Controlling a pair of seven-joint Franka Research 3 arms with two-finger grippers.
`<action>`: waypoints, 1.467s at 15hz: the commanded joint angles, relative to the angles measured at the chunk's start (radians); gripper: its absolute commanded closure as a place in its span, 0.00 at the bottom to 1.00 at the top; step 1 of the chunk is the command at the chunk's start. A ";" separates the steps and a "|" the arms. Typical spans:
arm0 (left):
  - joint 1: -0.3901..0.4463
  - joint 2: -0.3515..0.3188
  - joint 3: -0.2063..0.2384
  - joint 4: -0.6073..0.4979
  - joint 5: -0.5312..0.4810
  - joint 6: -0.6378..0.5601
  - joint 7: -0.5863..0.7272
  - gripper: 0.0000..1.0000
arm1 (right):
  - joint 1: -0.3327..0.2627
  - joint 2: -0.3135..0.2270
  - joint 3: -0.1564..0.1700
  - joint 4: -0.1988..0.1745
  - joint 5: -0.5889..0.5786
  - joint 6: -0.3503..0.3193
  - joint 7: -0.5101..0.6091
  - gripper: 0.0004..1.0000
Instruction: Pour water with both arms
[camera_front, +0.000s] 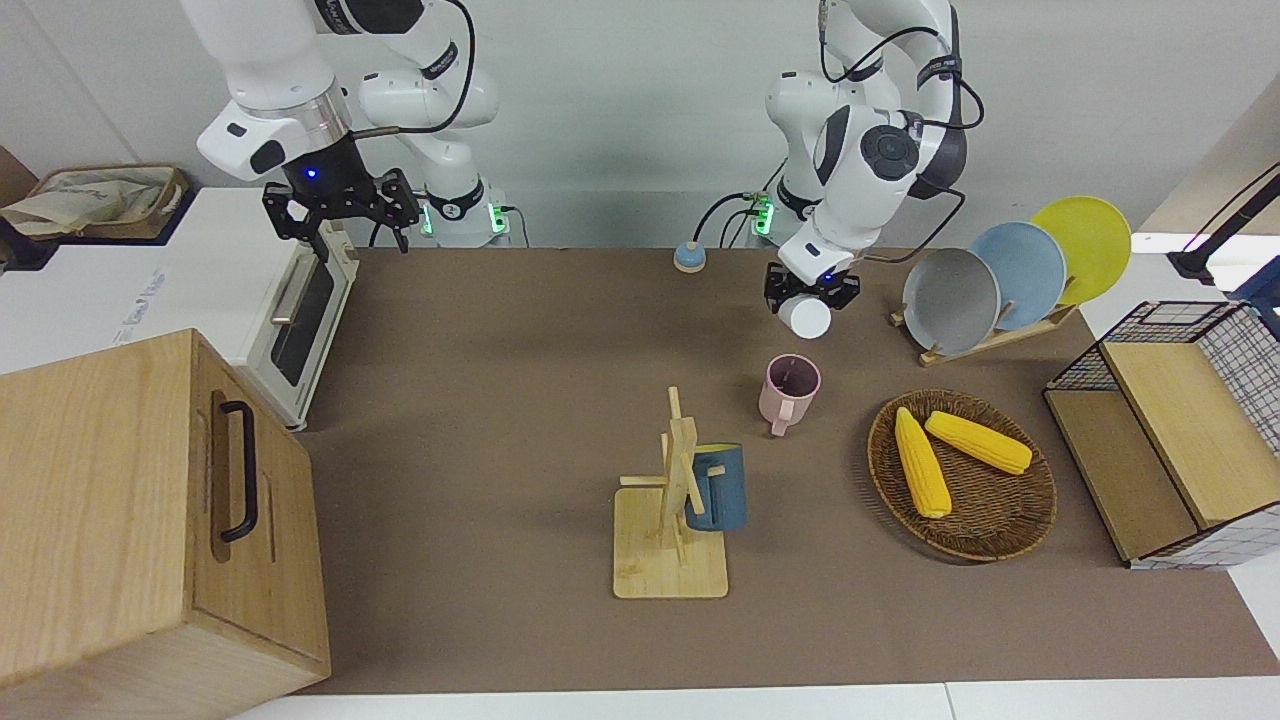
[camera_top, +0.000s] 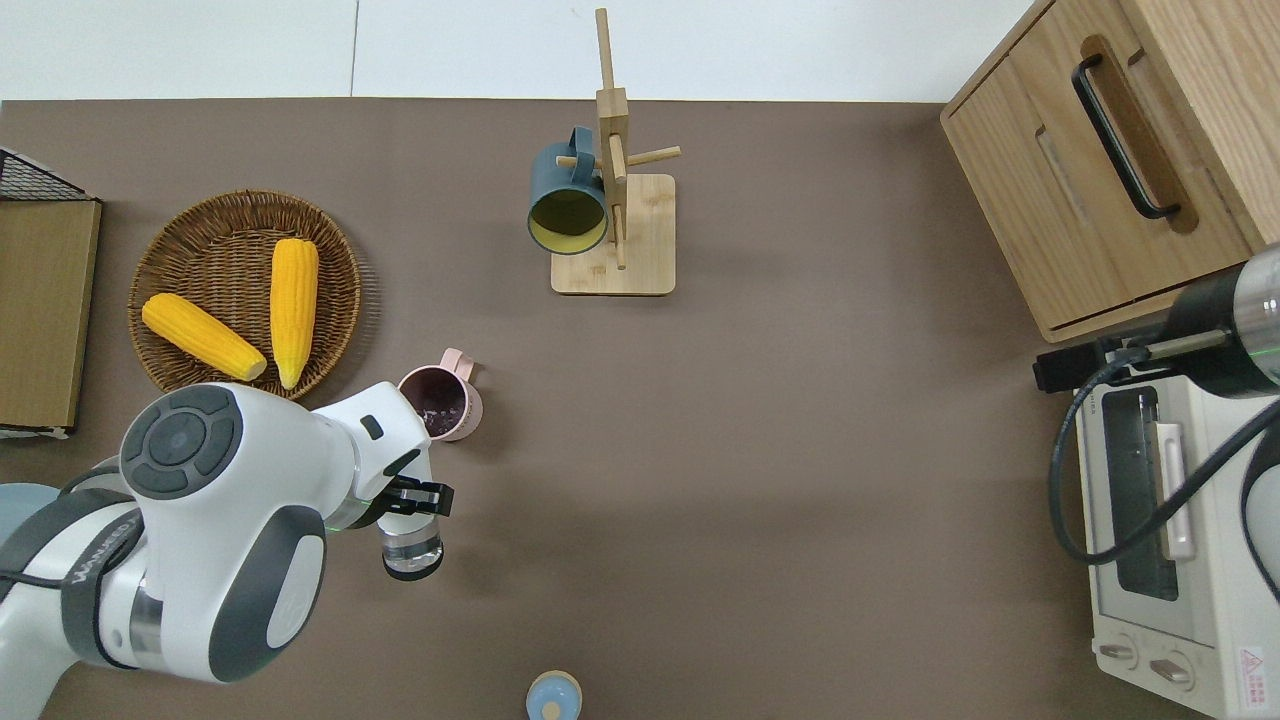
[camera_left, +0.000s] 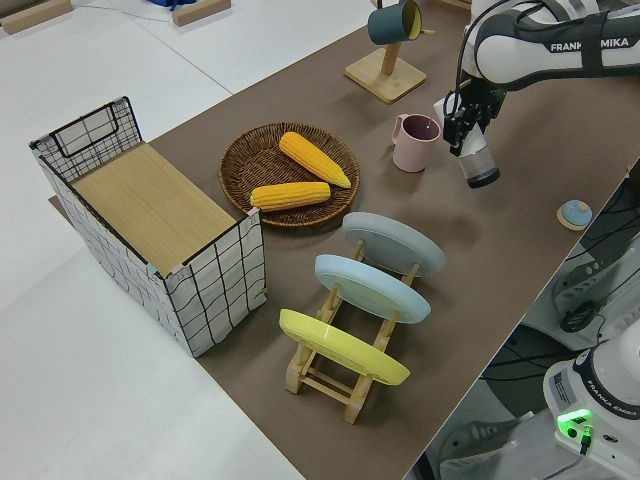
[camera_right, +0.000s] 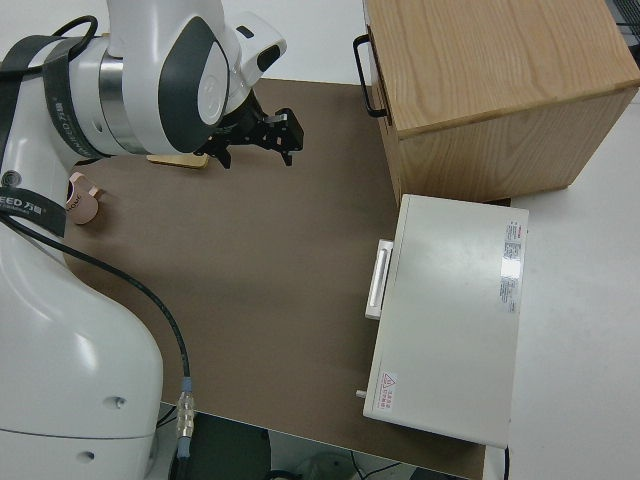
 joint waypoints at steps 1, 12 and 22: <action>-0.006 0.000 0.005 0.035 0.002 -0.038 -0.021 1.00 | 0.001 0.002 -0.002 0.007 0.003 0.006 -0.015 0.01; -0.003 -0.003 0.007 0.047 0.002 -0.063 -0.021 1.00 | 0.001 0.002 -0.002 0.007 0.003 0.006 -0.015 0.01; 0.002 -0.003 0.010 0.090 0.003 -0.132 -0.021 1.00 | 0.001 0.002 -0.002 0.007 0.003 0.006 -0.015 0.01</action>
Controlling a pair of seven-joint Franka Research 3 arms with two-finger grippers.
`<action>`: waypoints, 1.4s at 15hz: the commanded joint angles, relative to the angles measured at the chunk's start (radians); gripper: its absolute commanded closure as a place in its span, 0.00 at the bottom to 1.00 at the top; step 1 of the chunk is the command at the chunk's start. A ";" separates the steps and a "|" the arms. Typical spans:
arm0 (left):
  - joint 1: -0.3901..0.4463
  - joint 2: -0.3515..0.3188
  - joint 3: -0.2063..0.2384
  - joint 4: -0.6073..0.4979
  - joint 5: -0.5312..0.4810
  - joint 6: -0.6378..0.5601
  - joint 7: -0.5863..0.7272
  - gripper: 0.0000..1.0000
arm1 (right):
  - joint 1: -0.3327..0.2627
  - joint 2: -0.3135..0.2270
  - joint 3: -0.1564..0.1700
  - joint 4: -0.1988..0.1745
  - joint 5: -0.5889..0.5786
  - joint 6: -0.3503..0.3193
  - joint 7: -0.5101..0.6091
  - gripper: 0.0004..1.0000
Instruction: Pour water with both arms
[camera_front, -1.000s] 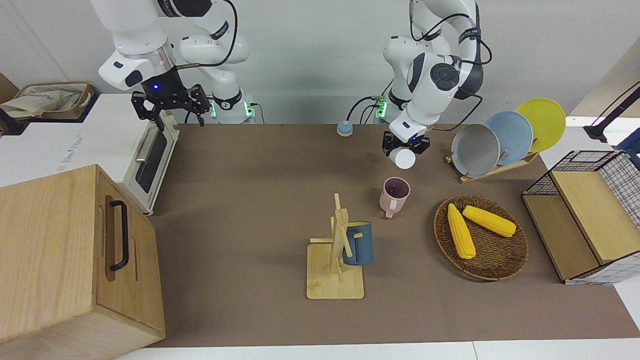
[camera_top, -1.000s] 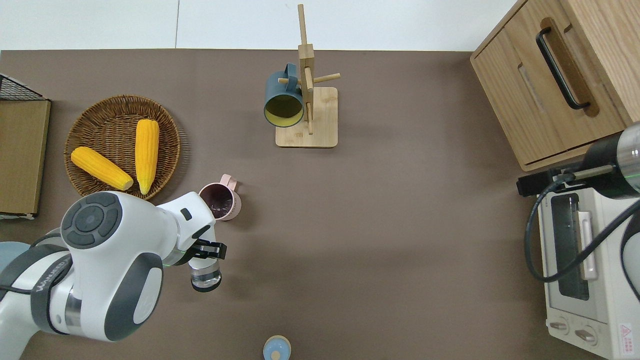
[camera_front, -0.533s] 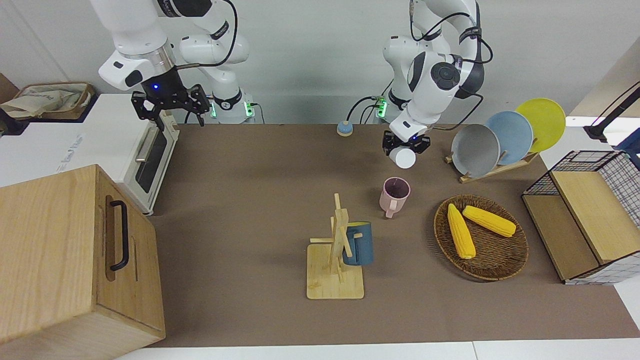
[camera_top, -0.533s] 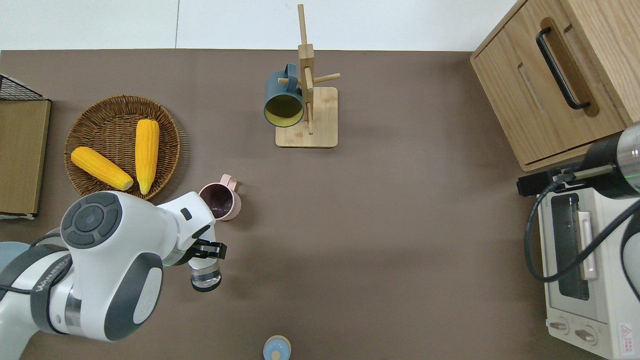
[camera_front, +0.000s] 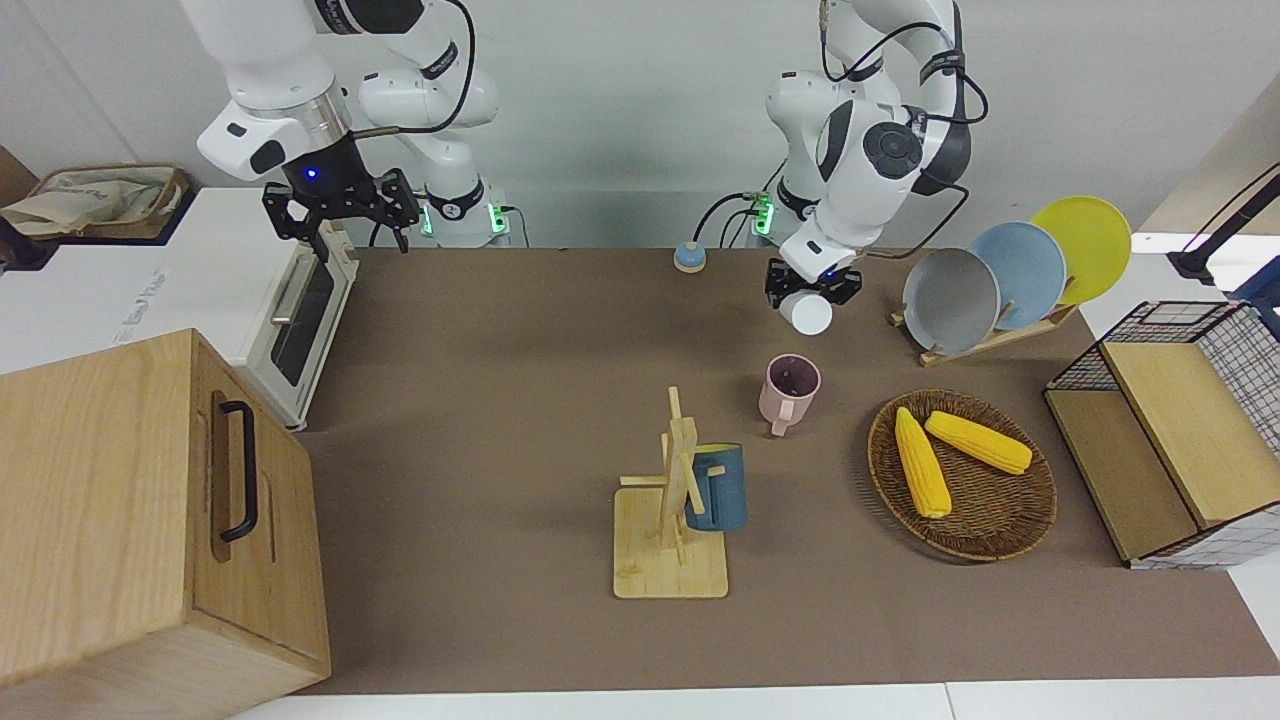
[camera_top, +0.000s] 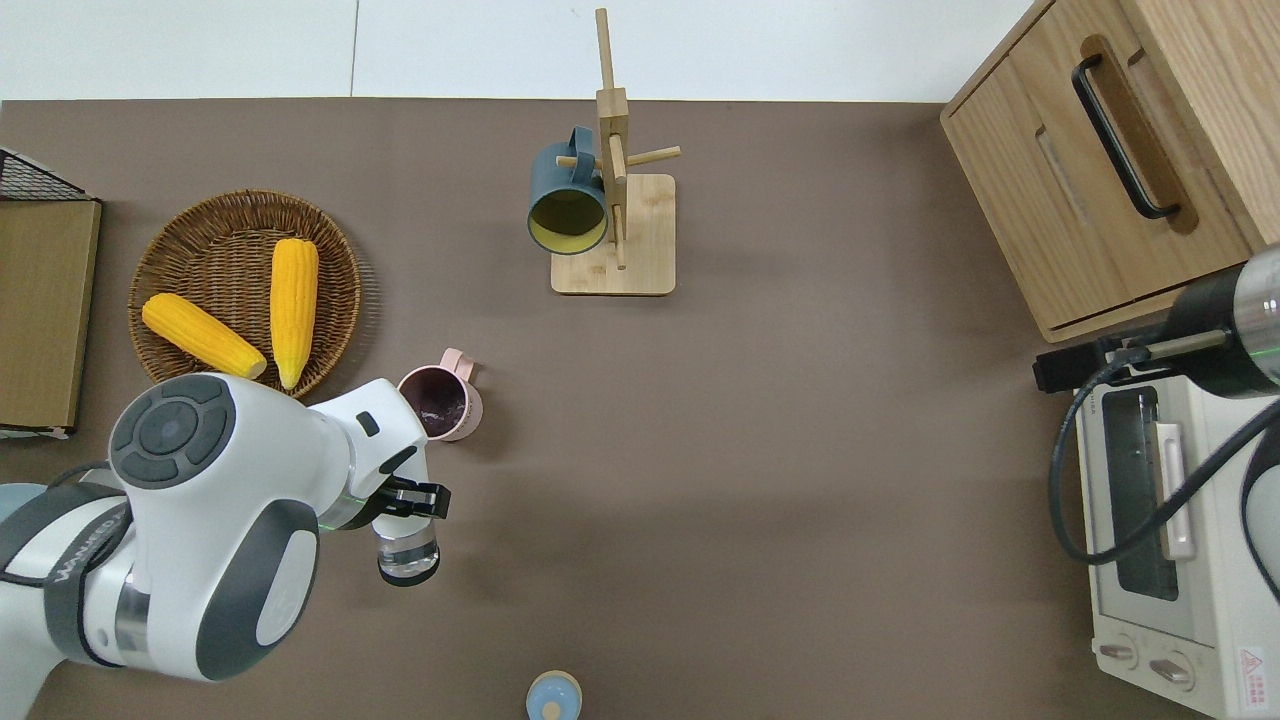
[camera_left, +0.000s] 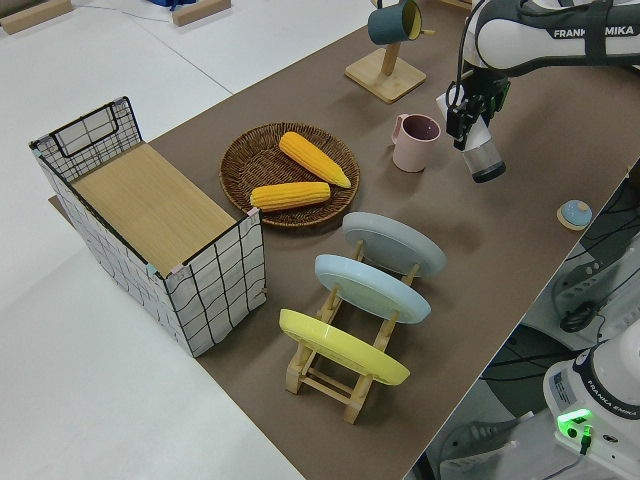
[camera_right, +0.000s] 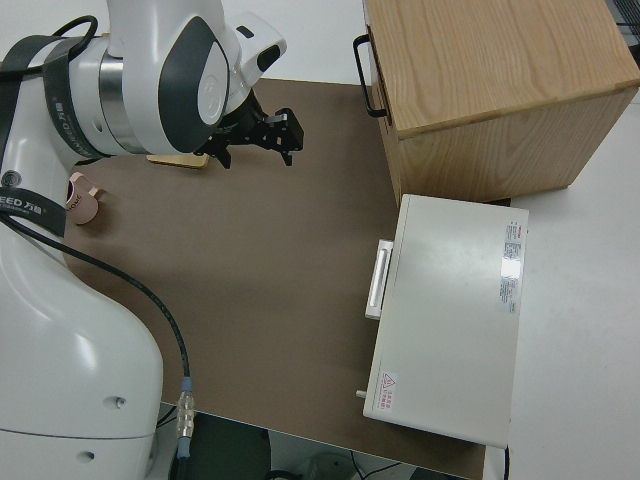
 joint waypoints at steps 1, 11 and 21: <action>0.001 -0.003 0.005 0.046 0.003 -0.055 -0.014 1.00 | 0.001 0.002 -0.002 0.007 0.003 0.006 -0.015 0.01; -0.002 -0.049 0.014 0.046 0.006 -0.048 -0.046 1.00 | 0.001 0.002 -0.002 0.007 0.003 0.006 -0.015 0.01; -0.005 -0.265 0.014 -0.284 -0.001 0.339 -0.033 1.00 | 0.001 0.002 -0.002 0.007 0.003 0.006 -0.013 0.01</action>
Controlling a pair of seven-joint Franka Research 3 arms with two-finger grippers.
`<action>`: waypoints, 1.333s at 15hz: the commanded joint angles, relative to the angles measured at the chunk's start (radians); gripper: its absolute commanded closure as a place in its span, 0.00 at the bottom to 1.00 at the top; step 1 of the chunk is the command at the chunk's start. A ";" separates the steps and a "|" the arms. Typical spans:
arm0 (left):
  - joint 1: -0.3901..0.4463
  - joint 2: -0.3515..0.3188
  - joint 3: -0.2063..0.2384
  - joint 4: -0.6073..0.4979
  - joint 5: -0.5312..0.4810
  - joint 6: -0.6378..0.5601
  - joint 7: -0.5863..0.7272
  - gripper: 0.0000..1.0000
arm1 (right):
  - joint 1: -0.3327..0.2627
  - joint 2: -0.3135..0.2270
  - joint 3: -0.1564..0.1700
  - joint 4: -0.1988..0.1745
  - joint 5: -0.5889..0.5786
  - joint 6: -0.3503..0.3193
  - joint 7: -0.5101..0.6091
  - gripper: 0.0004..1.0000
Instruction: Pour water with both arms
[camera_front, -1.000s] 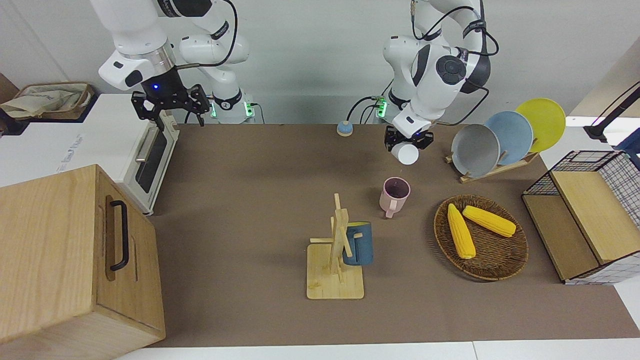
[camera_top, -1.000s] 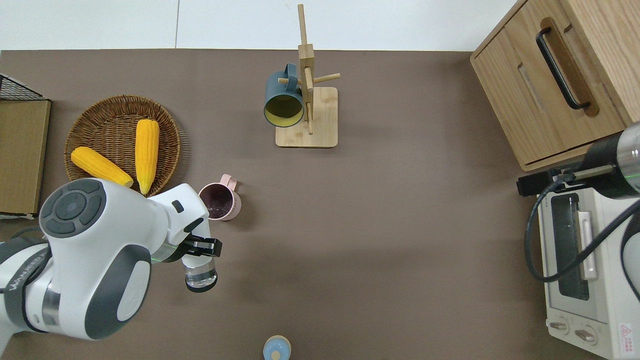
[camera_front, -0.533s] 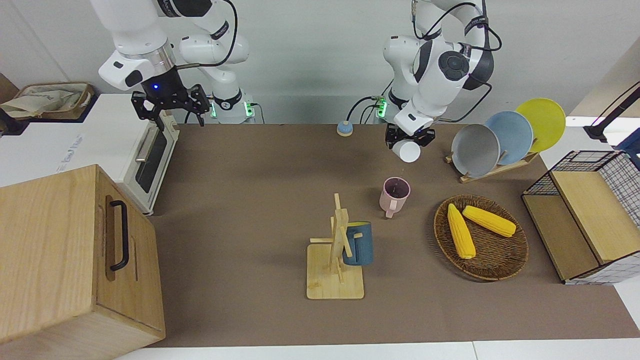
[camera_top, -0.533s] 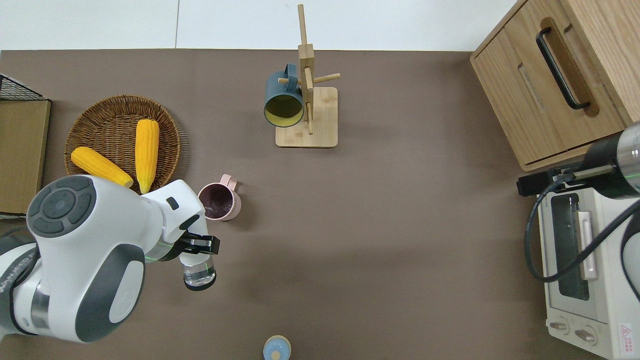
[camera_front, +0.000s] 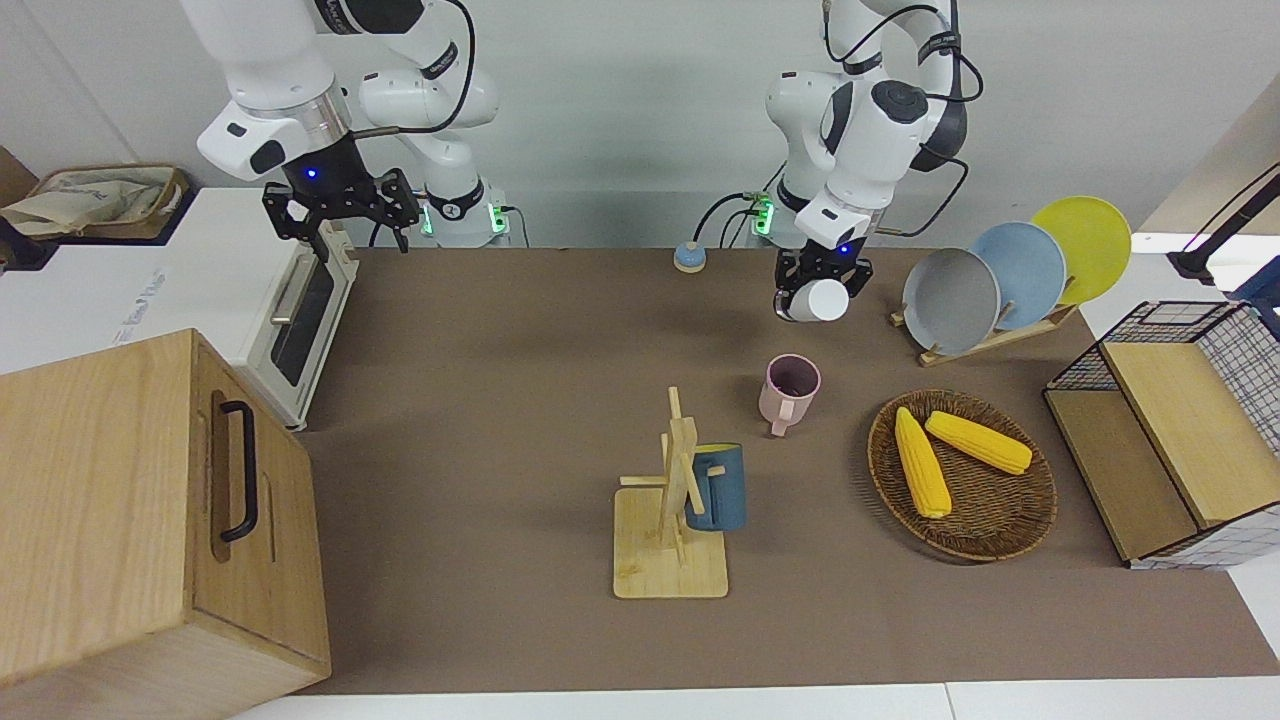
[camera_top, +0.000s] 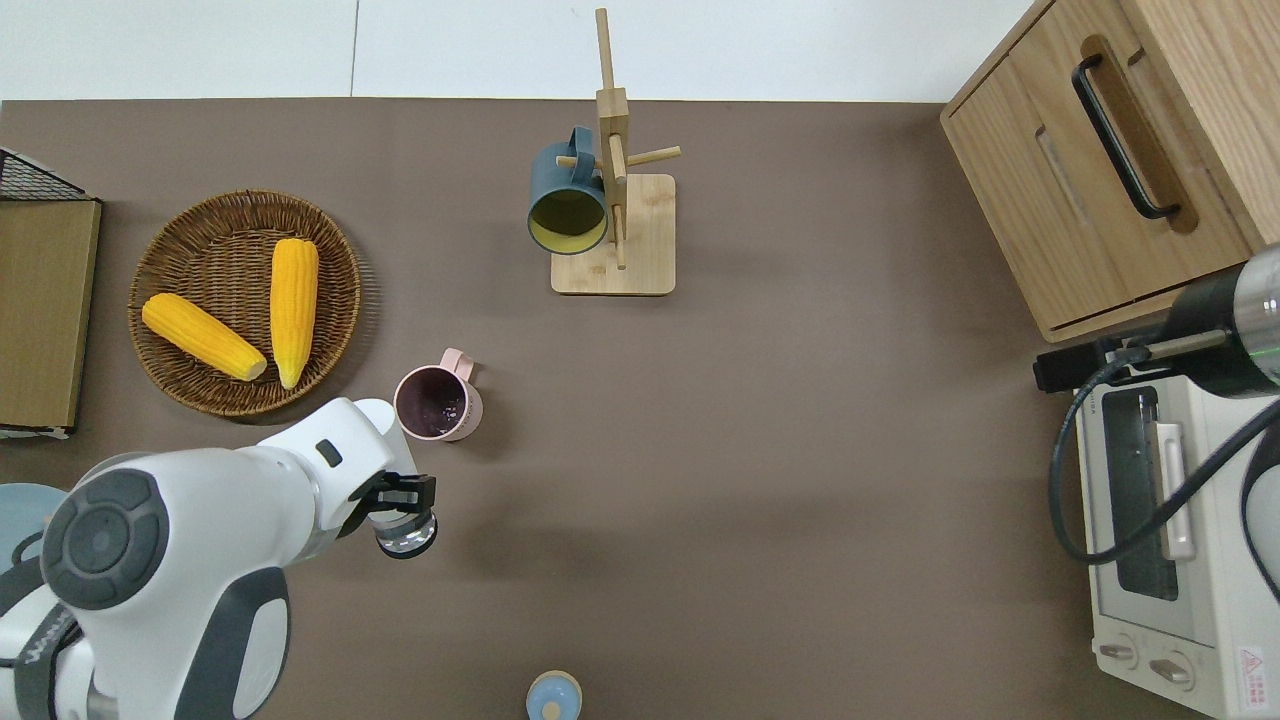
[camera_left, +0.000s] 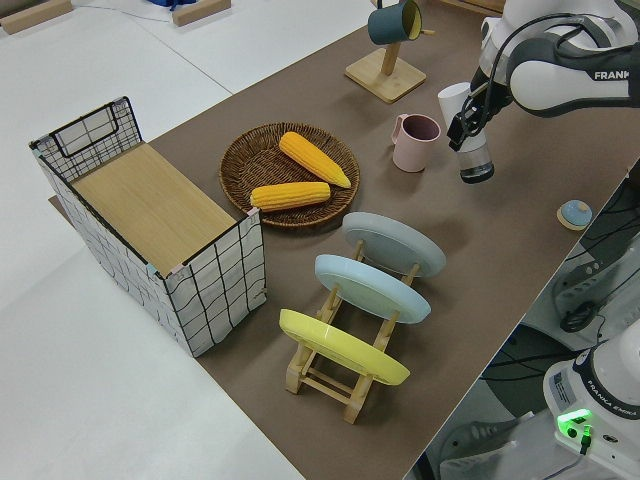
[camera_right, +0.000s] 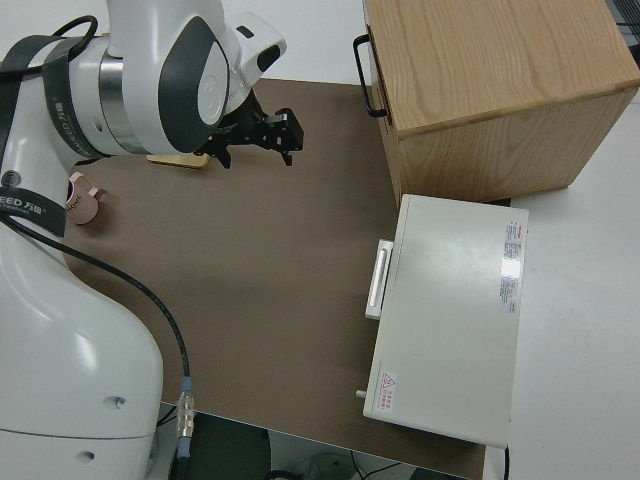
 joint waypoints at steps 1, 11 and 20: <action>-0.005 -0.089 0.006 -0.055 -0.002 0.036 -0.005 1.00 | 0.001 0.002 -0.002 0.007 0.003 0.006 -0.015 0.01; 0.223 -0.120 -0.004 -0.069 0.044 0.401 -0.010 1.00 | 0.001 0.002 -0.002 0.007 0.003 0.006 -0.015 0.01; 0.332 0.030 0.006 0.218 0.137 0.432 0.002 1.00 | 0.001 0.002 -0.002 0.007 0.003 0.006 -0.015 0.01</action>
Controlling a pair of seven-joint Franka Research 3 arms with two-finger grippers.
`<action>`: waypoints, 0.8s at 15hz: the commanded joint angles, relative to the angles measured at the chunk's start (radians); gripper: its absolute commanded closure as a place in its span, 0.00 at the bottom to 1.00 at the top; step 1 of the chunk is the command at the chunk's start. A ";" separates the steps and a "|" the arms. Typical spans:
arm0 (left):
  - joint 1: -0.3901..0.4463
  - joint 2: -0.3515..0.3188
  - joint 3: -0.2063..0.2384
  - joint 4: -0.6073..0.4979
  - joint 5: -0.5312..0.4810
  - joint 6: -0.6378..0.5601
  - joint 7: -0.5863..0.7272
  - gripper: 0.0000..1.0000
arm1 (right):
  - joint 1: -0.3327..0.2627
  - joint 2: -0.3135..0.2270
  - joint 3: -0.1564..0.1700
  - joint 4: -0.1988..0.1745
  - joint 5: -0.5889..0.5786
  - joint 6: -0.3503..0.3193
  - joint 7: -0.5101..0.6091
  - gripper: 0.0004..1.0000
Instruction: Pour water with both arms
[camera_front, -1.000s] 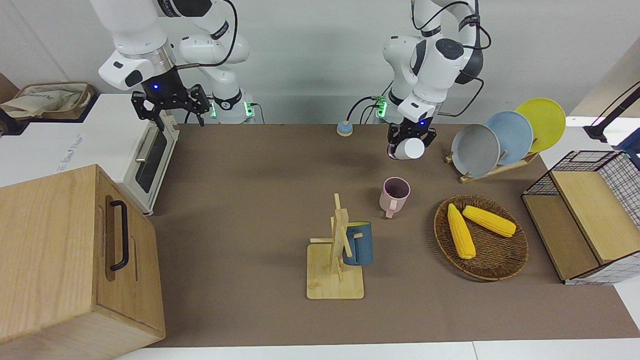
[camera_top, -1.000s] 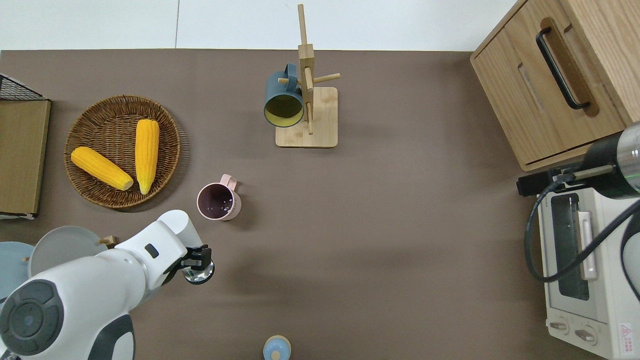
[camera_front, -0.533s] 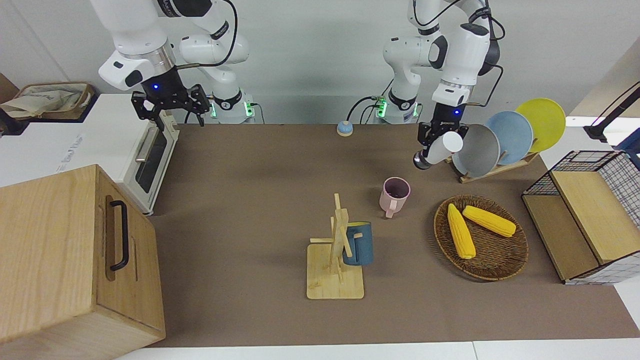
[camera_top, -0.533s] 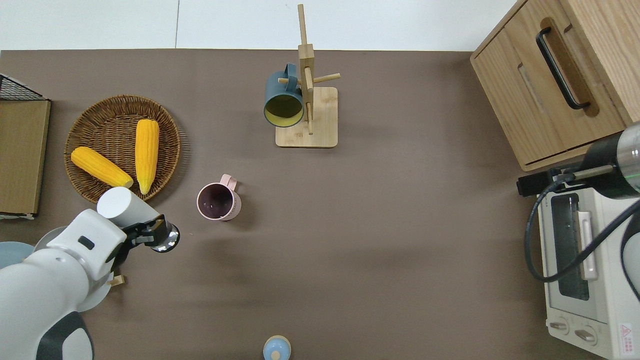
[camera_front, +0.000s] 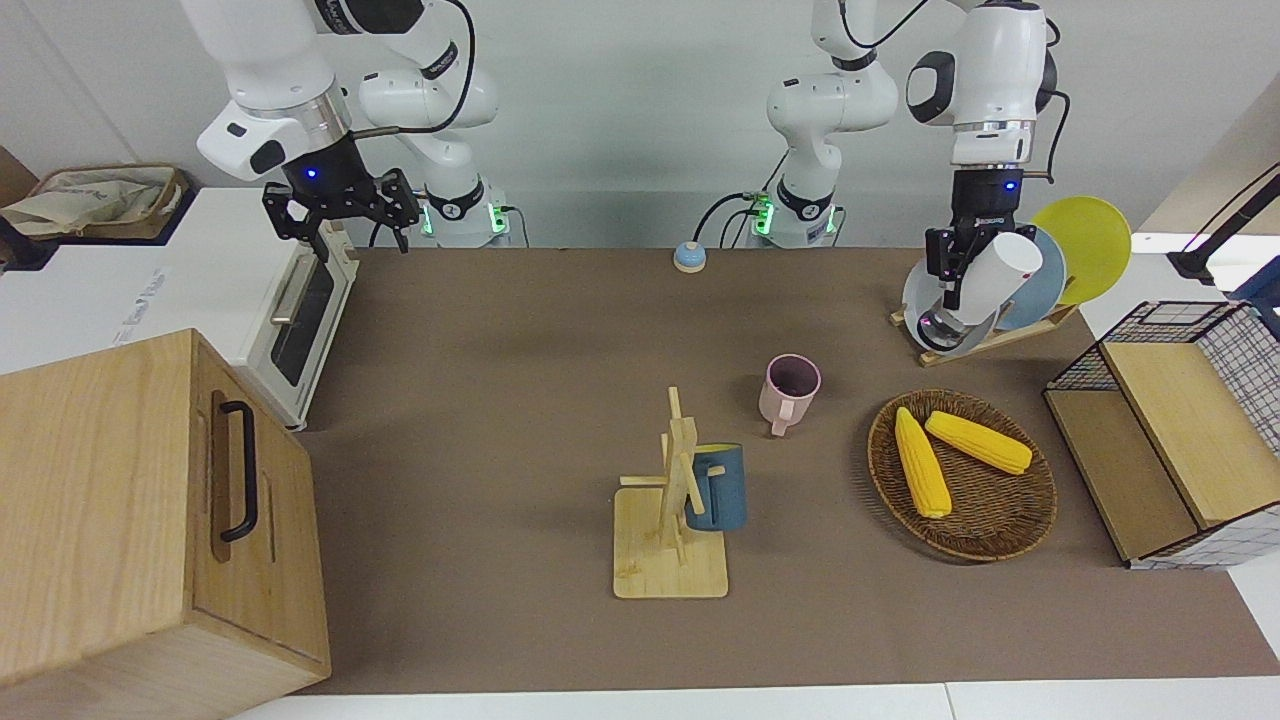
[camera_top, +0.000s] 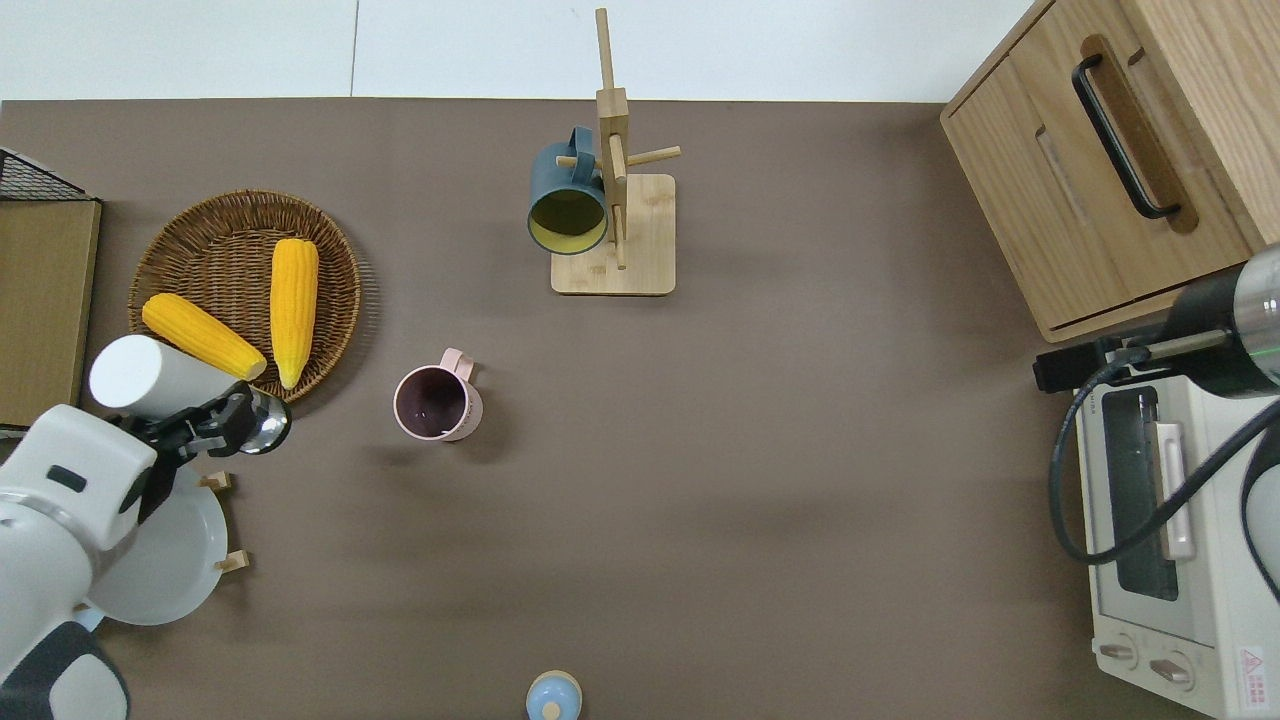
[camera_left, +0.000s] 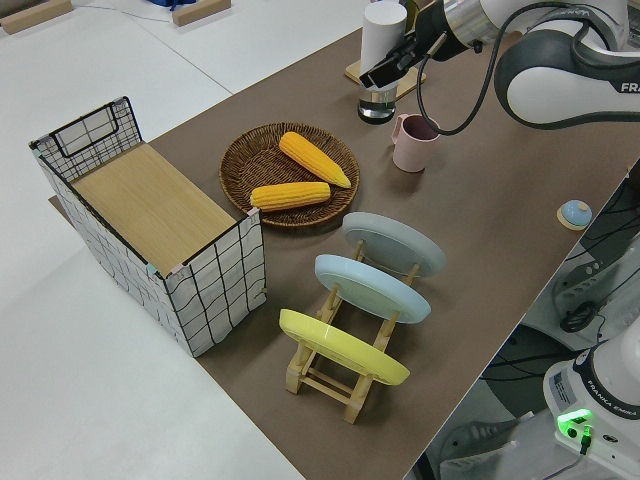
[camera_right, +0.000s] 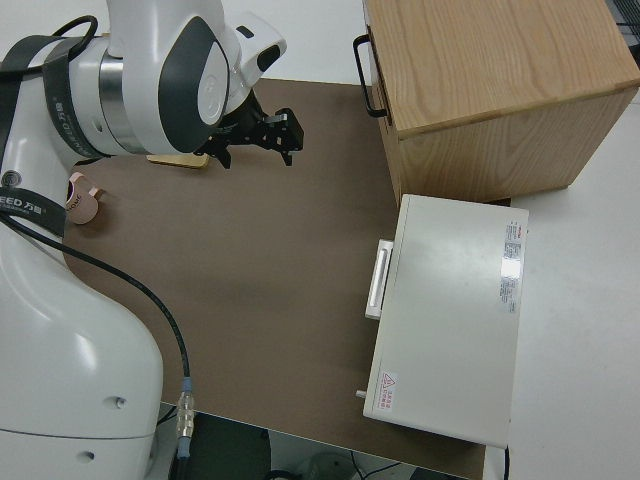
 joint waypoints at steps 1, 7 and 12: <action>0.061 0.083 0.000 0.142 0.082 -0.001 0.004 1.00 | 0.001 0.002 -0.002 0.007 0.003 0.006 -0.015 0.01; 0.182 0.213 0.003 0.363 0.068 -0.099 0.161 1.00 | 0.001 0.002 -0.002 0.007 0.003 0.006 -0.015 0.01; 0.239 0.296 0.006 0.460 0.018 -0.116 0.238 1.00 | 0.001 0.002 -0.002 0.007 0.003 0.006 -0.015 0.01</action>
